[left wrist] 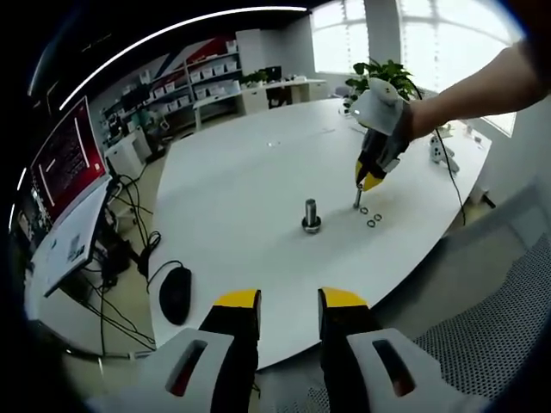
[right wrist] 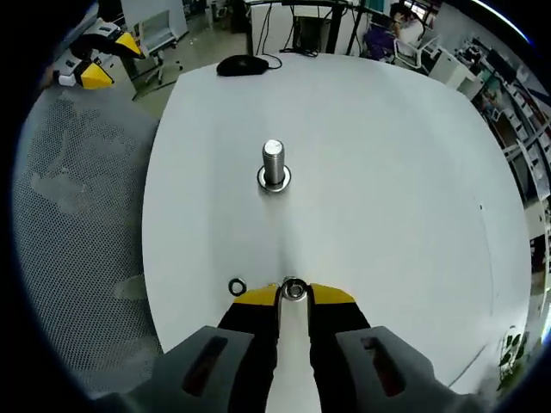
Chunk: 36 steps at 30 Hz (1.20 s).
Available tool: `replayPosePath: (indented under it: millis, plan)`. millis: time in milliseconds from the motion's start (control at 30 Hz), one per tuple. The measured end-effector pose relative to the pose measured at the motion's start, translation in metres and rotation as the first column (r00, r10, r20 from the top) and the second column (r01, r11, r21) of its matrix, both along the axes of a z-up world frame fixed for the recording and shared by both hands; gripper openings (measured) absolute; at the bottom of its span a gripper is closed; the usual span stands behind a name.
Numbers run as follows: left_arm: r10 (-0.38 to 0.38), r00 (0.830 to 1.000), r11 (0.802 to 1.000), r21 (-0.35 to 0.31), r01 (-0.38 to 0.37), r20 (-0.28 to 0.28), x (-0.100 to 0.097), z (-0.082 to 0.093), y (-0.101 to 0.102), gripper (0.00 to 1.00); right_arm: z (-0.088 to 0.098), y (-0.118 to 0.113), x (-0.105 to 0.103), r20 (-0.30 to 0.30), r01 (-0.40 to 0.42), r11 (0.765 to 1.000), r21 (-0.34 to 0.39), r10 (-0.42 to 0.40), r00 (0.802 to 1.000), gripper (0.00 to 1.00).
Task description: Place the washer onto the threaded stud by aligning its center hole with the stud, sliding it down to the base, and recovering from edge contact or off-axis alignment until the washer reaches the visible bottom stop.
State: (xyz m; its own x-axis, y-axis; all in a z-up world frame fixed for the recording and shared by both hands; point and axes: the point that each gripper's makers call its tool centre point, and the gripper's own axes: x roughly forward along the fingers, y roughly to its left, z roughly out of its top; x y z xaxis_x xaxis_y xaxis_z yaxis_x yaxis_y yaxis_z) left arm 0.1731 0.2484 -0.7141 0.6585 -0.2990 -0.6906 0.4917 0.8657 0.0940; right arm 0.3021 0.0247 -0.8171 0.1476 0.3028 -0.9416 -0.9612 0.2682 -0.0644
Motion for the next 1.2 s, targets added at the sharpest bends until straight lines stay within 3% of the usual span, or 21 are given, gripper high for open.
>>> replayPosePath:
  millis: [667, 1200]
  plan:
    - [-0.002, 1.000, 1.000, 0.001, 0.002, -0.004, 0.001, -0.001, 0.001, 0.24, -0.030, -0.007, 0.006, -0.034, 0.015, 0.997, -0.073, -0.018, 0.999, 0.14]
    - [-0.005, 1.000, 1.000, 0.000, 0.005, -0.003, 0.000, 0.000, 0.000, 0.24, -0.045, -0.006, 0.009, -0.049, 0.051, 0.995, -0.081, -0.055, 0.997, 0.15]
